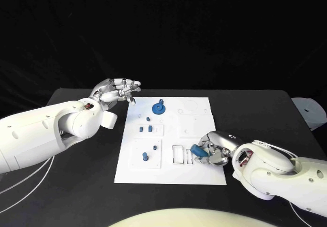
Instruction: Assemble the parts on the task board
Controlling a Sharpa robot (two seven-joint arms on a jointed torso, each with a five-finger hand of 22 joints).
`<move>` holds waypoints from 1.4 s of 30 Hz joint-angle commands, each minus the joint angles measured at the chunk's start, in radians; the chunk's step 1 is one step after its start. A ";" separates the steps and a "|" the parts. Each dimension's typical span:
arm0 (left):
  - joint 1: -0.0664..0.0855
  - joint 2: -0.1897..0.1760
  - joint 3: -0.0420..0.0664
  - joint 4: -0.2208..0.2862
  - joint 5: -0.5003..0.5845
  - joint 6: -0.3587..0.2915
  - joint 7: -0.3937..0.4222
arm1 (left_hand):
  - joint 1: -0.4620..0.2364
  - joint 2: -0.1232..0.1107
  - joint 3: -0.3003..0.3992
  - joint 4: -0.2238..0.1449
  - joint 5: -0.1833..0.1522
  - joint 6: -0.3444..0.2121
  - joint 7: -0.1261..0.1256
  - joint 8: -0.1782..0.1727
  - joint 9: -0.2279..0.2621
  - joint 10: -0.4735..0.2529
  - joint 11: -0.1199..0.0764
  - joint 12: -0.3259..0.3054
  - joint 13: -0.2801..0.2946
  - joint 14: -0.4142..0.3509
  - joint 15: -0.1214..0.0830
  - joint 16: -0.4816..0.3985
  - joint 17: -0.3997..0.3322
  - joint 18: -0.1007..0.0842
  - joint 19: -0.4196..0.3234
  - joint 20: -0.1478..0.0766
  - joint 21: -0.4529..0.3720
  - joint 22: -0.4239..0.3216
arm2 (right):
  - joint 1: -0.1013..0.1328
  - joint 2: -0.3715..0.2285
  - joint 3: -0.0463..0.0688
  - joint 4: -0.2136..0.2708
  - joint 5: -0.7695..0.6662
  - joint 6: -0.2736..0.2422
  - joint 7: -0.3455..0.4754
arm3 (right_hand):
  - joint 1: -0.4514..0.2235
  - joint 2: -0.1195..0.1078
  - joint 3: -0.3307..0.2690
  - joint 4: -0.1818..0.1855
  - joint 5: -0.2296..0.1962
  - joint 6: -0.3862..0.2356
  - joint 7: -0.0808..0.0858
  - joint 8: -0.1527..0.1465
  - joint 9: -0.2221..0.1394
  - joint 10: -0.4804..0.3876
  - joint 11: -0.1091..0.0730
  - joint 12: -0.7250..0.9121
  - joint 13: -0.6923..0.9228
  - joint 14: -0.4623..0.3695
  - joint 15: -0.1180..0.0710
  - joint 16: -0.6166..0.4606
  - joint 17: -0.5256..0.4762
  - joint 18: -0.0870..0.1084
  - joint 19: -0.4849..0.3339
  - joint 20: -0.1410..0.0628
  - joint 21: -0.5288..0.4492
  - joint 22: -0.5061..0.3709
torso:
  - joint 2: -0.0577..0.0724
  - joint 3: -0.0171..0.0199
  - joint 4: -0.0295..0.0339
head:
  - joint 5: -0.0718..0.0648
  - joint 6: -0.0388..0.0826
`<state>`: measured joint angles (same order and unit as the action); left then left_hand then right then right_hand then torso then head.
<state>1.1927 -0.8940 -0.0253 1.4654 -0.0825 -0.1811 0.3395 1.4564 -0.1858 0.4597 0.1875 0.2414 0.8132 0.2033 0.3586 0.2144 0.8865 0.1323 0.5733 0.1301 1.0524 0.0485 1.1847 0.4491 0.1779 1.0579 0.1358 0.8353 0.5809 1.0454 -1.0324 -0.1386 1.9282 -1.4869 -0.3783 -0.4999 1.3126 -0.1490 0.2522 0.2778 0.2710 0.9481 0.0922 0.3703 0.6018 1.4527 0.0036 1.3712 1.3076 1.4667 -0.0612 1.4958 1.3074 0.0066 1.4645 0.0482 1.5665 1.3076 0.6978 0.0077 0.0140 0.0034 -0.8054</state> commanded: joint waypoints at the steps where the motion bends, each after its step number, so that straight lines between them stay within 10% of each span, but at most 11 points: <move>1: 0.000 0.002 0.001 0.002 0.006 0.018 0.001 | -0.010 0.000 0.003 0.003 0.001 -0.006 -0.001 0.004 0.001 -0.010 0.000 0.004 0.001 -0.005 0.005 -0.001 -0.001 0.007 0.004 0.002 -0.007 -0.001 | 0.020 -0.008 0.002 0.025 0.085 -0.019 -0.020 | 0.005 0.028 0.008 0.008 -0.004 0.030 -0.017 0.015 0.007 -0.001 -0.005 0.003 0.082 0.070 -0.006 0.007 0.079 -0.007 0.106 -0.007 0.004 0.263 | 0.000 -0.0005 -0.0021 | -0.002 0.002; 22: 0.001 0.006 0.001 0.005 0.006 0.027 -0.007 | -0.012 0.001 0.005 0.004 0.002 -0.007 -0.001 0.005 0.001 -0.011 0.000 0.005 0.001 -0.006 0.005 -0.001 -0.002 0.007 0.004 0.002 -0.008 -0.002 | 0.058 0.096 0.001 0.011 0.241 0.107 -0.003 | -0.257 0.067 0.035 0.015 -0.035 0.062 -0.026 0.032 0.005 0.007 -0.012 -0.007 0.082 0.072 -0.012 0.011 0.088 -0.007 0.106 -0.012 0.004 0.263 | 0.002 -0.0005 -0.0002 | -0.001 -0.006; 25: 0.001 0.006 0.001 0.005 0.006 0.028 -0.008 | -0.012 0.001 0.005 0.004 0.002 -0.007 -0.001 0.005 0.001 -0.011 0.000 0.005 0.001 -0.006 0.005 -0.001 -0.002 0.007 0.004 0.002 -0.008 -0.002 | 0.057 0.111 0.001 0.002 0.241 0.125 -0.011 | -0.302 0.057 0.018 0.014 0.061 0.070 -0.032 0.041 0.010 0.008 -0.017 -0.010 0.082 0.072 -0.016 0.011 0.088 -0.007 0.106 -0.016 0.004 0.263 | 0.001 -0.0003 0.0001 | -0.001 -0.008; 42: 0.001 0.002 0.001 0.009 0.006 0.030 -0.011 | -0.013 0.002 0.006 0.004 0.002 -0.007 -0.001 0.005 0.001 -0.012 0.000 0.005 0.001 -0.006 0.005 -0.001 -0.002 0.007 0.004 0.002 -0.008 -0.002 | 0.056 0.133 0.000 -0.030 0.172 0.150 -0.037 | -0.337 0.058 -0.003 0.015 0.058 0.083 -0.038 0.054 0.016 0.016 -0.022 -0.001 0.092 0.072 -0.020 0.010 0.086 -0.007 0.106 -0.020 0.004 0.263 | 0.001 -0.0002 0.0001 | 0.000 -0.015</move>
<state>1.1929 -0.8930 -0.0254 1.4710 -0.0814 -0.1689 0.3257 1.4525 -0.1817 0.4625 0.1903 0.2414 0.8132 0.2033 0.3586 0.2144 0.8792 0.1324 0.5731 0.1299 1.0489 0.0520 1.1847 0.4483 0.1780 1.0578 0.1358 0.8313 0.5799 1.1023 -0.9000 -0.1384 1.9000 -1.2732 -0.2514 -0.5233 0.9838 -0.0896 0.2534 0.2935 0.3313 1.0264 0.0567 0.4214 0.6164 1.4671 -0.0105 1.3660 1.3073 1.4666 -0.0756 1.5035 1.3079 0.0066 1.4645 0.0340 1.5664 1.3080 0.6991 0.0077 0.0139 0.0041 -0.8202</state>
